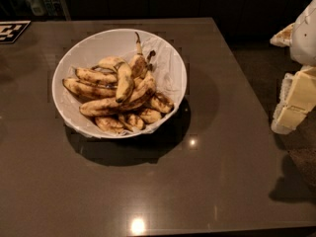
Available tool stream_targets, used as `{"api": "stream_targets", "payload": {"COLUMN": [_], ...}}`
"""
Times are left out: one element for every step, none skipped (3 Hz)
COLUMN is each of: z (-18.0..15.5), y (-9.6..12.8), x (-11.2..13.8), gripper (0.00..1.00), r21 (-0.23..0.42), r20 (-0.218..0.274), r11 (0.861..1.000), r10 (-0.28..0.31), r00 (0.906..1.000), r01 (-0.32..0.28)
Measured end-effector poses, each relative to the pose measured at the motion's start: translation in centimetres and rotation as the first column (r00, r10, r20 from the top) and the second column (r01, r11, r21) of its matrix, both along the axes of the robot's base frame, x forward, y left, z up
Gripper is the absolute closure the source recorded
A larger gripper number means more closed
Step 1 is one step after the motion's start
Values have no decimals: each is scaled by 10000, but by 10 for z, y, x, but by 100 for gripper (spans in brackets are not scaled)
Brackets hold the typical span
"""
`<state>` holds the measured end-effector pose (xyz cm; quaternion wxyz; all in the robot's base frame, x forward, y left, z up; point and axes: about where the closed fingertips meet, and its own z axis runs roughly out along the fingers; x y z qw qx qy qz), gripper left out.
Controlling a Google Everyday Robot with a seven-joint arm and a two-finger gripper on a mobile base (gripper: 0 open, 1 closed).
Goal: Pick banana from white bowl
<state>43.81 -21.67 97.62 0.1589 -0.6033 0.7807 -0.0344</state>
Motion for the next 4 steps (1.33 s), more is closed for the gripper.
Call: {"api": "stream_targets", "payload": {"z": [0, 2, 3, 3], "y": [0, 5, 28, 55], "x": [0, 0, -5, -9], "gripper": [0, 0, 0, 0], "r21": [0, -103, -707, -1562], "r20": [0, -4, -245, -439], "r11": [10000, 9998, 9971, 9873], "r10": [0, -168, -298, -357], "r00": [10000, 9999, 9993, 9984], "r01": [0, 168, 280, 284]}}
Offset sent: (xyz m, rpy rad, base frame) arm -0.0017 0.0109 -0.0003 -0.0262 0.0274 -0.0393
